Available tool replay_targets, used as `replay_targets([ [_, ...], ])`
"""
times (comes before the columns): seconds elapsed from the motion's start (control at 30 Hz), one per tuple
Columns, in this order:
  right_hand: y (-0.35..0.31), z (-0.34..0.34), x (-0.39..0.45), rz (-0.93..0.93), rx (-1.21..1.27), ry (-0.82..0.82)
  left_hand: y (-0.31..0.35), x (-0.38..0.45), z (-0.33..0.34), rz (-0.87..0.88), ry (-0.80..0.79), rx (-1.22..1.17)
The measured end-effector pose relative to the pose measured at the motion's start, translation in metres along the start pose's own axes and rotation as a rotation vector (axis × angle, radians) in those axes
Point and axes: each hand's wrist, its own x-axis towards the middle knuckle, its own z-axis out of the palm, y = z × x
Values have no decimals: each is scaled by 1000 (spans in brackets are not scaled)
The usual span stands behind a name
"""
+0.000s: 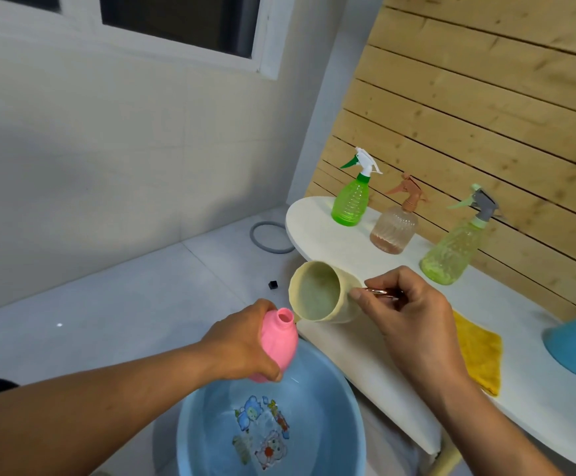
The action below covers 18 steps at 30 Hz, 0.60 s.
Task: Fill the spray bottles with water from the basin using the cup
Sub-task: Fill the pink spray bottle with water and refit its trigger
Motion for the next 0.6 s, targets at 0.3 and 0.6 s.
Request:
replay_targets([
  [0.3, -3, 0, -5, -95, -113, 12, 4, -1, 4, 2, -5, 46],
  [0.6, -2, 0, -7, -218, -221, 42, 7, -2, 3, -9, -10, 58],
])
